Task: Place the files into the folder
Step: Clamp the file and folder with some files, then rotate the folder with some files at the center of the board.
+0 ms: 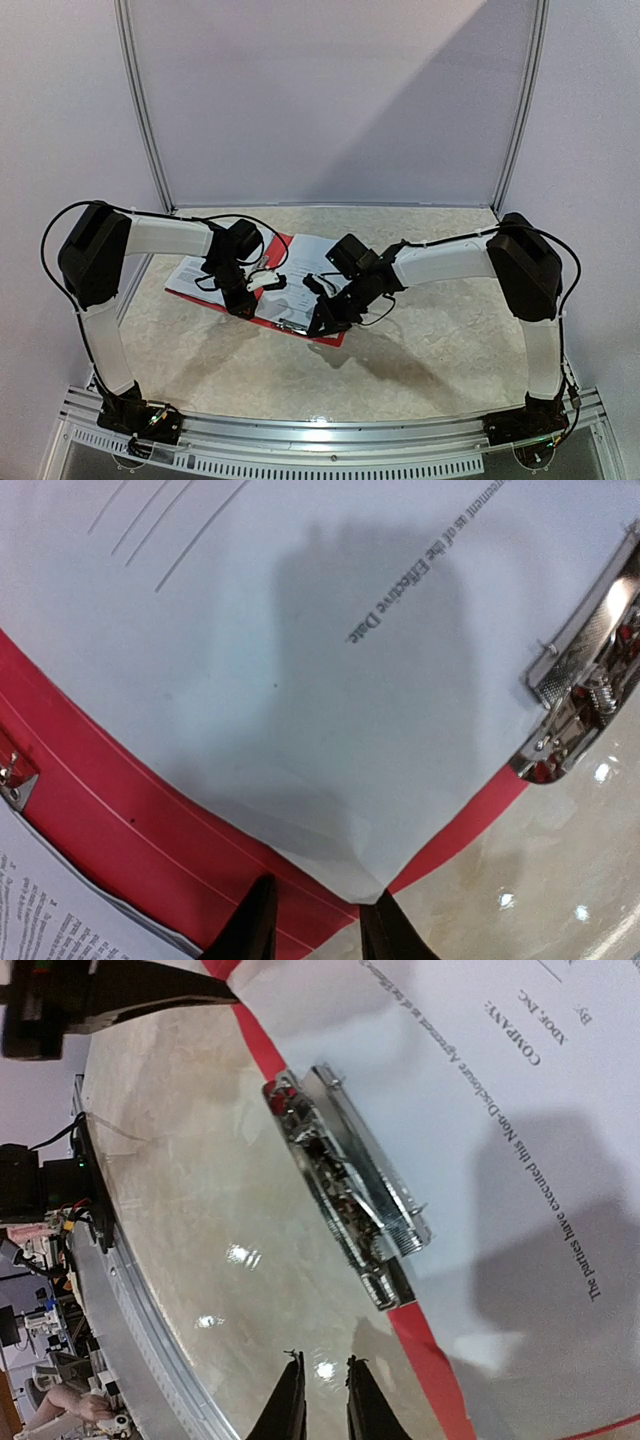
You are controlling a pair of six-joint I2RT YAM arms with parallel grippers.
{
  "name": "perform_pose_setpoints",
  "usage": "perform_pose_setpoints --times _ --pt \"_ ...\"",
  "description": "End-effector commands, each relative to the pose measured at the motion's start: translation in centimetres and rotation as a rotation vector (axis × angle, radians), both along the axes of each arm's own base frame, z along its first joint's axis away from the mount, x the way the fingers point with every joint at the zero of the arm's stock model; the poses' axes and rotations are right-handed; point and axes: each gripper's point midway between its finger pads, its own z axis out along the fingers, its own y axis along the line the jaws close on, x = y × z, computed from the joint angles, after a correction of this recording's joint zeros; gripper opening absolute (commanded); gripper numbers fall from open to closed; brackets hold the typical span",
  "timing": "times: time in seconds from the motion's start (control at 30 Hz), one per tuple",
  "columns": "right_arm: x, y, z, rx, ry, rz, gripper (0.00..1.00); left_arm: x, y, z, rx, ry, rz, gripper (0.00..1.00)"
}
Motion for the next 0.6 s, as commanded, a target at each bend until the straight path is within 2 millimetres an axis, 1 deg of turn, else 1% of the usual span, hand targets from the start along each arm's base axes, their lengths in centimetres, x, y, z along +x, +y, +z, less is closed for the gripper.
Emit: perform_pose_setpoints --times 0.0,0.07,0.13,0.23,0.33,0.37,0.4,0.43,0.5,0.53,0.57 --pt "-1.0 -0.1 3.3 0.055 -0.021 0.032 0.15 -4.5 1.5 -4.8 0.099 0.18 -0.037 0.28" --pt "-0.8 -0.5 3.8 0.045 -0.045 0.025 0.18 -4.7 1.4 -4.8 0.093 0.187 -0.042 0.29" --pt "-0.1 -1.3 4.0 0.017 -0.073 0.003 0.19 -5.0 1.2 -4.5 0.072 0.2 -0.054 0.29" --pt "1.5 -3.0 4.2 -0.038 -0.106 -0.055 0.22 -5.2 0.5 -3.1 0.034 0.214 -0.076 0.31" --pt "3.4 -5.2 4.1 -0.116 -0.142 -0.128 0.27 -4.9 -0.2 -0.4 -0.011 0.195 -0.108 0.33" --pt "4.3 -6.0 4.2 -0.15 -0.168 -0.154 0.29 -4.7 -0.5 0.6 -0.024 0.182 -0.125 0.34" --pt "5.1 -6.9 4.3 -0.174 -0.184 -0.173 0.34 -4.5 -0.6 1.7 -0.037 0.164 -0.146 0.37" --pt "6.0 -7.7 4.4 -0.193 -0.194 -0.194 0.35 -4.3 -0.7 2.8 -0.049 0.146 -0.16 0.39" --pt "8.3 -9.7 4.8 -0.229 -0.204 -0.246 0.38 -3.9 -0.8 4.9 -0.076 0.107 -0.186 0.44" --pt "9.7 -11.3 4.5 -0.262 -0.197 -0.279 0.41 -3.9 -0.7 5.8 -0.084 0.097 -0.2 0.47" --pt "11.1 -12.4 4.4 -0.284 -0.203 -0.302 0.43 -4.0 -0.5 6.5 -0.086 0.087 -0.213 0.49"
